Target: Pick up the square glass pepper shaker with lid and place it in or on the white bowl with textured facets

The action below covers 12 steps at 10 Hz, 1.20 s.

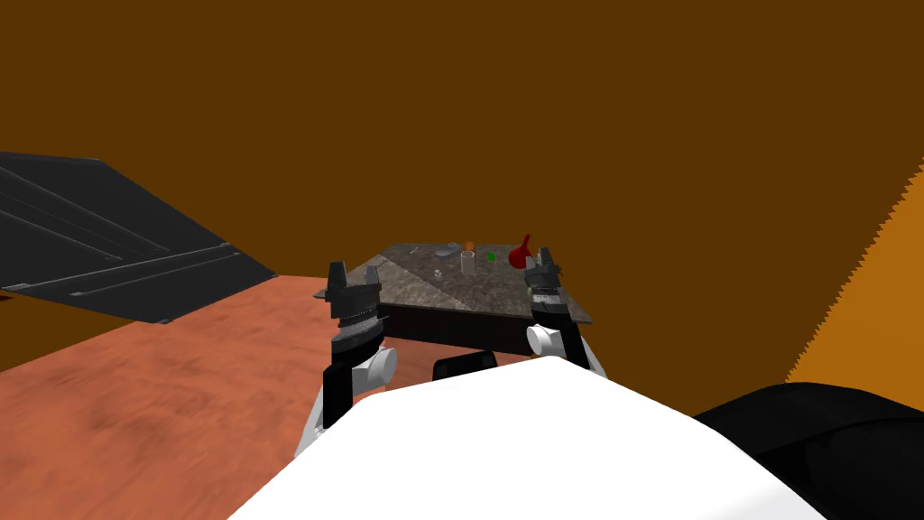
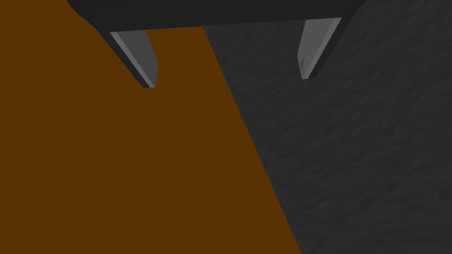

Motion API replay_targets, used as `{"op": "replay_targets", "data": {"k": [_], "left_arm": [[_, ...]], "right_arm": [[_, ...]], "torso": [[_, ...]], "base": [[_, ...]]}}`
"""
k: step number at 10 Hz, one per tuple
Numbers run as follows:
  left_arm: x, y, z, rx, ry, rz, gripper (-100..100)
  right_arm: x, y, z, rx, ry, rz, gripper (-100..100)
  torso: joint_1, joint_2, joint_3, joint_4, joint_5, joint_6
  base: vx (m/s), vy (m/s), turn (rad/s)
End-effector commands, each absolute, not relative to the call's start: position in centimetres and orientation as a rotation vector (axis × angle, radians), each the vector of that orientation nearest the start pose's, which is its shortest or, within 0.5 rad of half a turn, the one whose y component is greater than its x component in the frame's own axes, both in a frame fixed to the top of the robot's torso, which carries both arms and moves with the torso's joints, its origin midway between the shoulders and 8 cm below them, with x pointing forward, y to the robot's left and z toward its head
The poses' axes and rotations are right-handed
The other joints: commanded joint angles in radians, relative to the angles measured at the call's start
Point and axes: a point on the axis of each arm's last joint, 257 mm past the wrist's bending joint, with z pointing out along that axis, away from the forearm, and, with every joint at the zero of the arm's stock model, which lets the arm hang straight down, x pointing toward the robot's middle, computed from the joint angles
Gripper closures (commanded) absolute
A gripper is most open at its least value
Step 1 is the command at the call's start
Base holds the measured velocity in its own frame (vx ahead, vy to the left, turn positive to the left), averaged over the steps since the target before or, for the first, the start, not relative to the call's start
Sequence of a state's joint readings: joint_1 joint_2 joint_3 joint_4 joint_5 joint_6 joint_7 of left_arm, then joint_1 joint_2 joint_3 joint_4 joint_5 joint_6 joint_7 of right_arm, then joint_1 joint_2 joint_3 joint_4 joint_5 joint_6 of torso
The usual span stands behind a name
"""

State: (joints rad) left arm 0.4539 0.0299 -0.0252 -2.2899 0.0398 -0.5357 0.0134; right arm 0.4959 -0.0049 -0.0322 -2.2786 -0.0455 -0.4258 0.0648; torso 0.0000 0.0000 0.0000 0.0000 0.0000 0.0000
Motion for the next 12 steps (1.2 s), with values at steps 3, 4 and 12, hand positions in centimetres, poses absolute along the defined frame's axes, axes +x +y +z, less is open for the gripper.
{"op": "replay_targets", "data": {"k": [3,4,12], "left_arm": [[36.0,25.0,2.9,-0.585,0.674,-1.422,-100],[36.7,24.5,2.1,-0.585,0.713,-1.425,-100],[42.7,21.6,-5.6,-0.57,1.072,-1.388,-100]], "right_arm": [[35.4,-29.7,1.2,0.711,0.652,1.225,0],[35.4,-29.7,1.2,0.711,0.652,1.225,0],[35.4,-29.7,1.2,0.711,0.652,1.225,0]], "torso": [[-0.001,0.001,0.0,0.0,0.0,0.0],[-0.001,0.001,0.001,0.0,0.0,0.0],[-0.002,0.002,0.001,0.0,0.0,0.0]], "base": [[-0.013,-0.017,-0.052],[-0.024,-0.027,-0.073],[-0.032,-0.042,-0.065]]}}
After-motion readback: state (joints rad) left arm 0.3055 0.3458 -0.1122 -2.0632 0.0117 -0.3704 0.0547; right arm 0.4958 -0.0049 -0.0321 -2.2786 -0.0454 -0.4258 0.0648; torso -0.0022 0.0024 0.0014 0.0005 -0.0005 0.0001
